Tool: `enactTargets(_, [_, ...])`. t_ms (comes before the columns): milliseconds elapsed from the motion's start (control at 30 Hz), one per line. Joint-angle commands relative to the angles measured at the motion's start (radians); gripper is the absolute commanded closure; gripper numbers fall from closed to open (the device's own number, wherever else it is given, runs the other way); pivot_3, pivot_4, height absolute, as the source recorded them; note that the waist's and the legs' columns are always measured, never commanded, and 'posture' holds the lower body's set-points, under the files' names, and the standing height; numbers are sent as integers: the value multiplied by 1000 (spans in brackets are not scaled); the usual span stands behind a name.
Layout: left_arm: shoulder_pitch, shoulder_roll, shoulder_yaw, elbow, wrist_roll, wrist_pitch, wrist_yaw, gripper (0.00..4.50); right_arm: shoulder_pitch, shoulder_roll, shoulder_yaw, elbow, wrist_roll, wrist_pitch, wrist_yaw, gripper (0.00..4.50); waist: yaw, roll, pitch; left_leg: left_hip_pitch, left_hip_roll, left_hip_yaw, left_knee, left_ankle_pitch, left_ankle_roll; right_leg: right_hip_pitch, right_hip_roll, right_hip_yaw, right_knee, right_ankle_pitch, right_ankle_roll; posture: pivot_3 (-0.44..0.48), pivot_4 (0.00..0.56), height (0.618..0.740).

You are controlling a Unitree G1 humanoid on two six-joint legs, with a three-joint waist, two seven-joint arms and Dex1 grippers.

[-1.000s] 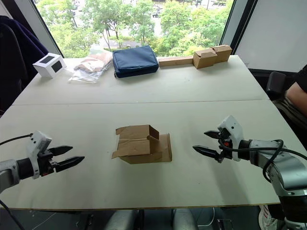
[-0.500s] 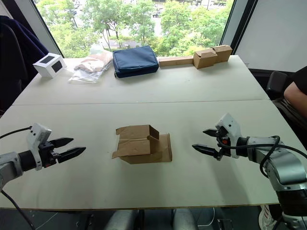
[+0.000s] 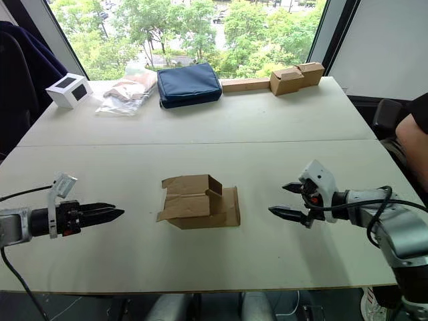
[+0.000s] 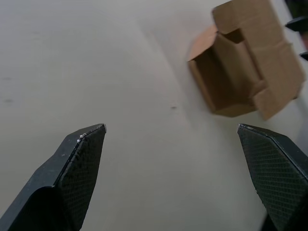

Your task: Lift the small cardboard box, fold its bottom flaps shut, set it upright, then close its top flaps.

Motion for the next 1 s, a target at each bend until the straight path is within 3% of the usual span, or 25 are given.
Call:
enactTargets(33, [-64,-43,-1,13,-90,98,4,24,-18,-17,-17,-223,115,95,-24,0,-3,-1,0,0,1,0,0,0,0,0,1,-1,0,0,0,0,150,740])
enactTargets(200, [-177,-142,-76,71,-126,208,34,24,-11,101,68,-377,149,139,-181,0,-2,-2,-1,1,1,0,1,0,0,1,2,-1,0,0,0,0,150,740])
enactTargets(367, [-250,-212,-142,114,-109,222,28,24,30,223,10,-435,272,206,-311,0,2,-3,0,0,0,0,2,0,-1,1,1,0,0,0,0,0,150,740])
enactTargets(733, [-413,-308,-266,318,-14,146,-25,24,56,232,-8,-440,335,213,-423,0,1,-4,0,0,-1,0,3,1,-1,1,2,-1,1,0,0,0,150,740])
enactTargets(1000, [-472,-370,-300,397,34,103,-60,24,115,212,-14,-411,311,168,-413,0,1,-5,0,0,-1,0,3,1,0,2,3,-1,1,0,1,0,150,740])
